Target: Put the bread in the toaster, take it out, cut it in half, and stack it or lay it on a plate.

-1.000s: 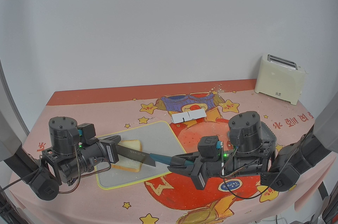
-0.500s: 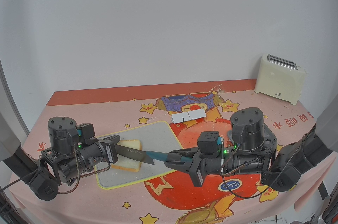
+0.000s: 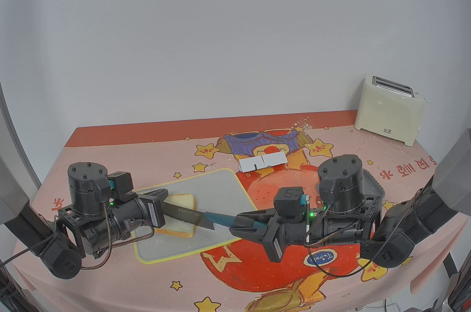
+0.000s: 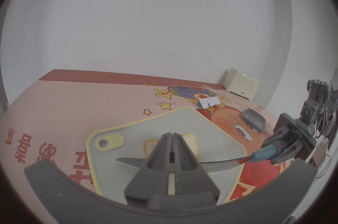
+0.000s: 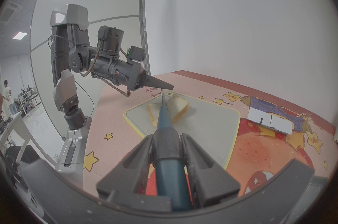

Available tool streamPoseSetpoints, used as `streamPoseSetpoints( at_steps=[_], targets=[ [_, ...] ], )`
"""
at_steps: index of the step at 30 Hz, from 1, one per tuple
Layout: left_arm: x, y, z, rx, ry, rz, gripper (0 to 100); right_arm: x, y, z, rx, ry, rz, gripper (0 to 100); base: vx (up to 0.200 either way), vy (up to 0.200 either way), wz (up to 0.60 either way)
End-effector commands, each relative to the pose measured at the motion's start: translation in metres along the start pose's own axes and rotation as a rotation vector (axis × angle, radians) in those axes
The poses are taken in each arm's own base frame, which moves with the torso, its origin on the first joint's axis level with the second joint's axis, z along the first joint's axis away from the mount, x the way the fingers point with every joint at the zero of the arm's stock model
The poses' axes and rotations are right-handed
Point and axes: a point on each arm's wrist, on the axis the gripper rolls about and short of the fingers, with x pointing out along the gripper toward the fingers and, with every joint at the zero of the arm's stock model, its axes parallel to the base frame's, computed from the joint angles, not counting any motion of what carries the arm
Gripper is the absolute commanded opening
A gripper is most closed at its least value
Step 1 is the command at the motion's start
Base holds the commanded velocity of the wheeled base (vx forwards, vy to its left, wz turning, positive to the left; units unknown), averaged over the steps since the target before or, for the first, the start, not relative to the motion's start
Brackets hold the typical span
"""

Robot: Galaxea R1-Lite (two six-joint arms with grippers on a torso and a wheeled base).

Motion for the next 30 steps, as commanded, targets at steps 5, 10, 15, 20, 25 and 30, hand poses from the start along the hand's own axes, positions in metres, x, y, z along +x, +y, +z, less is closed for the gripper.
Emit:
streamPoseSetpoints(
  at_steps=[5,10,15,20,25,30],
  targets=[
    [-0.005,-0.002,0.009,0.001,-0.045,-0.011,0,0.005,-0.001,-0.011,0.011,0.043,0.002,0,0.0,0.0,0.0],
    [-0.008,-0.003,0.012,0.002,-0.061,-0.016,0,0.007,-0.002,-0.013,0.013,0.047,0.001,0,0.0,0.0,0.0],
    [-0.007,-0.002,0.007,0.0,-0.038,-0.009,0,0.006,-0.001,-0.011,0.009,0.037,0.001,0,0.0,0.0,0.0],
    [-0.004,0.0,0.002,-0.001,-0.016,-0.001,0,0.005,0.0,-0.008,0.008,0.03,0.003,0,0.0,0.0,0.0],
    [0.002,0.002,-0.004,-0.003,0.014,0.011,0,0.004,0.002,-0.005,0.005,0.017,0.006,0,0.0,0.0,0.0],
    [0.002,0.002,-0.005,-0.003,0.019,0.012,0,-0.002,0.004,0.003,-0.003,-0.012,0.008,0,0.0,0.0,0.0]
  ],
)
